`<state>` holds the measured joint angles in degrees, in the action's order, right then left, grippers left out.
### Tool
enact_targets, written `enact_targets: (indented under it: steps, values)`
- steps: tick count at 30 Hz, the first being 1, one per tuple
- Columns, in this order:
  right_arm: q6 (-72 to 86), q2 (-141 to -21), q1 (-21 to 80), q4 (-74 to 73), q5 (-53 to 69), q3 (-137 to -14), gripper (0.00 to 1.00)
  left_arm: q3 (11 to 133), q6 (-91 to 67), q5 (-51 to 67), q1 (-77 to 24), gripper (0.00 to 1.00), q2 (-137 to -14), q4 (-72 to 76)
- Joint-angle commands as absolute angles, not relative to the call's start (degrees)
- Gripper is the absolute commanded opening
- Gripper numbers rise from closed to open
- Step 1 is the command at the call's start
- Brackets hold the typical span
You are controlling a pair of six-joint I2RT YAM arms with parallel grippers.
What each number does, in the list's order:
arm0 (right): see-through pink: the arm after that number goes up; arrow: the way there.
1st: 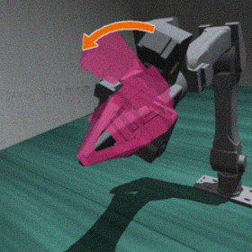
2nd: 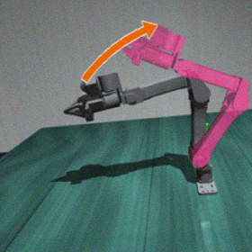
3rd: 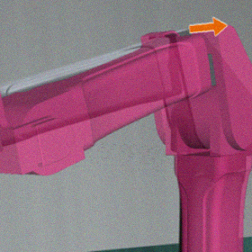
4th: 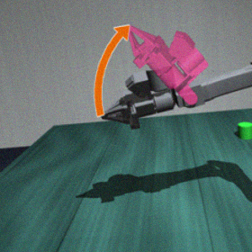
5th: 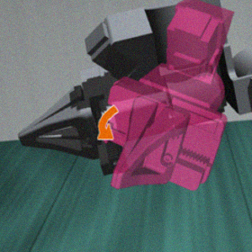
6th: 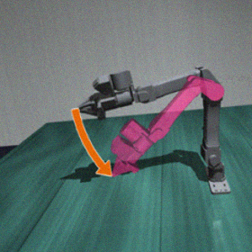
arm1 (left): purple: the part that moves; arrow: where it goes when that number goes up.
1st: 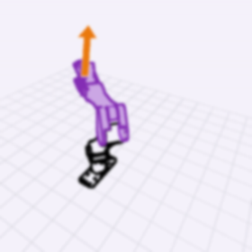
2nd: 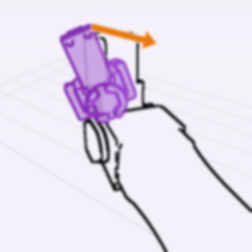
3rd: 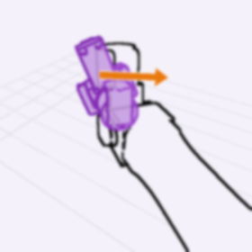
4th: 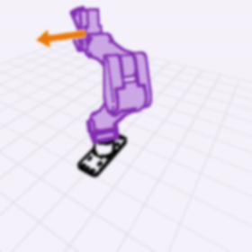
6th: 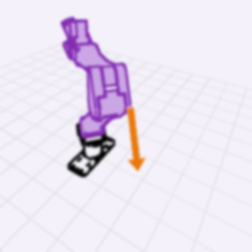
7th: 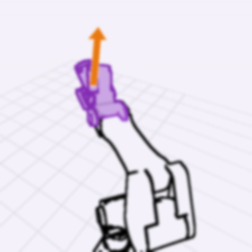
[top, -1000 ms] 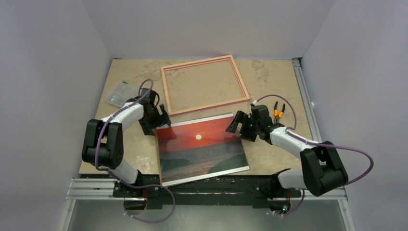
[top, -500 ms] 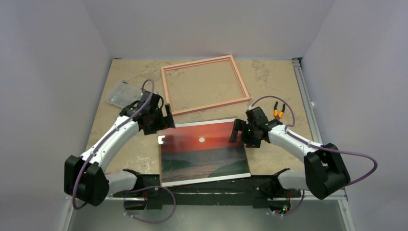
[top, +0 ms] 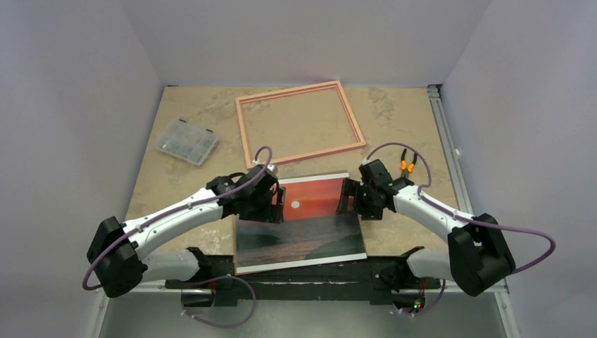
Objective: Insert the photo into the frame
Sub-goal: Move the photo frame item to the center of the board.
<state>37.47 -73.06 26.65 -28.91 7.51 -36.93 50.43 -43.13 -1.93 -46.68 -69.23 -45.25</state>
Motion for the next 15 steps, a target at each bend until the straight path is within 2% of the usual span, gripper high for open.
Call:
enact_targets:
  steps: [1,3,8,15]
  values:
    - [38.4,-71.9,27.7,-30.8,9.1,-33.7,0.92,48.6,-48.2,-2.1,-54.7,0.76,-68.2,-42.2]
    - [38.5,-72.0,27.6,-30.6,9.1,-33.3,0.92,48.1,-49.4,-2.4,-59.0,0.72,-69.0,-42.1]
    - [38.9,-73.9,27.7,-28.5,10.2,-32.7,0.93,47.8,-53.1,-2.6,-69.9,0.56,-72.9,-40.5]
    - [40.4,-77.1,27.5,-25.6,12.1,-33.4,0.93,53.2,-54.4,-2.2,-81.9,0.41,-84.4,-37.4]
